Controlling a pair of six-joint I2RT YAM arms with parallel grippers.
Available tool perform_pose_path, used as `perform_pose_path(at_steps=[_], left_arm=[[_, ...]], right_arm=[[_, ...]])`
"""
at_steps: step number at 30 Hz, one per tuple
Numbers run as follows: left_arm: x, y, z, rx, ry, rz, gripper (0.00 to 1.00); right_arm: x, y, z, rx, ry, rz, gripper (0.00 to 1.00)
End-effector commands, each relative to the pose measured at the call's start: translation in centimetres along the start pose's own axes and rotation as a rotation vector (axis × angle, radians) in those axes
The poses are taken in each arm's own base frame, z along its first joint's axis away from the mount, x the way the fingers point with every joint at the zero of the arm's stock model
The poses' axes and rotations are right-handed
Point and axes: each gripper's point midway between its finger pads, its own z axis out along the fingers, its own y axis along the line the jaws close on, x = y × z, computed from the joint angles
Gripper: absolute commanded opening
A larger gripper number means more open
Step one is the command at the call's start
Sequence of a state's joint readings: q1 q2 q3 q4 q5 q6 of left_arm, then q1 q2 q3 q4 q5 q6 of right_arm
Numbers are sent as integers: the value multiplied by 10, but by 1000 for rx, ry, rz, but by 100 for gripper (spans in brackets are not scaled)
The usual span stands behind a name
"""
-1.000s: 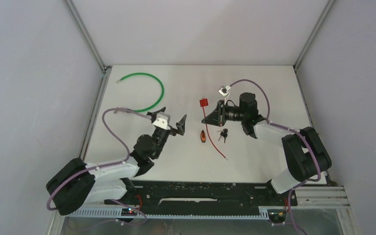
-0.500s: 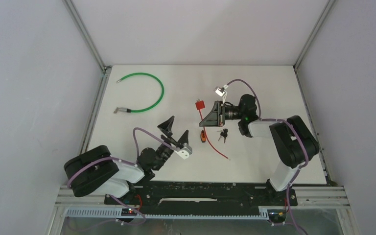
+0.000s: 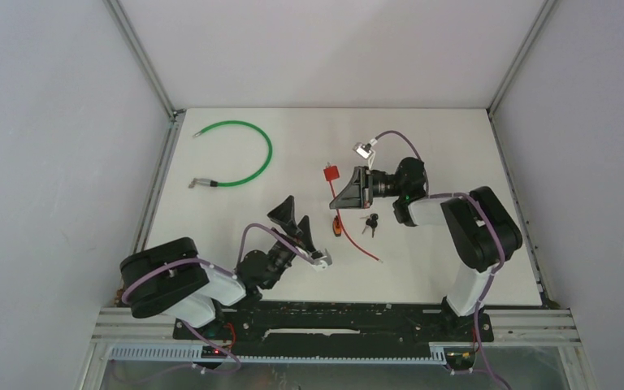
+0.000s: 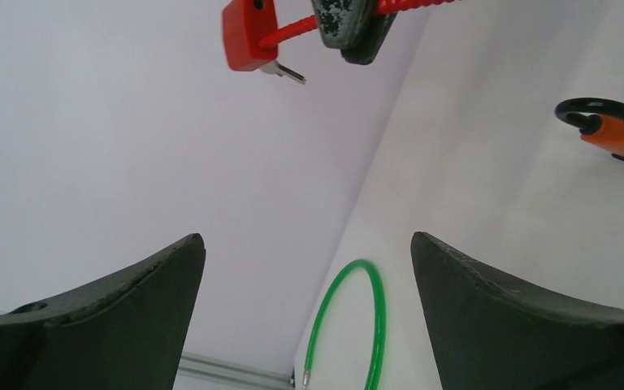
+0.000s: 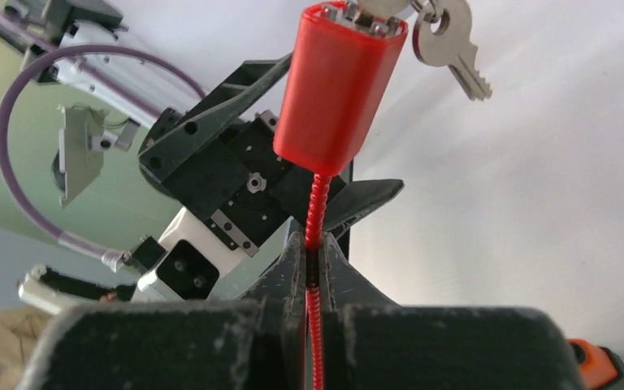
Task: Lock with the key
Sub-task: Lock the lock.
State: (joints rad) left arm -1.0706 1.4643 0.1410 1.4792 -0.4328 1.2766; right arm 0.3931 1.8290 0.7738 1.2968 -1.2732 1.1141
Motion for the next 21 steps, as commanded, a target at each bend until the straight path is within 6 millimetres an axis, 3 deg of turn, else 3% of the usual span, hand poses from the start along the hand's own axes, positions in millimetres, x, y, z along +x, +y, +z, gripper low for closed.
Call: perform_pose_path(at_steps=[1, 5, 7, 10, 17, 21], left_arm=[[-10, 42, 2, -151, -13, -4, 100], [-7, 37, 4, -137, 13, 34, 100], [-5, 35, 5, -131, 28, 57, 100], [-2, 31, 6, -119, 47, 87, 100], [-1, 30, 6, -116, 56, 93, 100], [4, 27, 6, -110, 89, 112, 100]], right_arm=[[-17, -5, -2, 154, -37, -166, 0], [-11, -25, 1, 421, 42, -273, 1], [-7, -22, 5, 389, 58, -266, 2], [-7, -33, 4, 436, 64, -258, 5], [10, -47, 10, 462, 164, -246, 21], [32, -60, 19, 461, 282, -179, 15]])
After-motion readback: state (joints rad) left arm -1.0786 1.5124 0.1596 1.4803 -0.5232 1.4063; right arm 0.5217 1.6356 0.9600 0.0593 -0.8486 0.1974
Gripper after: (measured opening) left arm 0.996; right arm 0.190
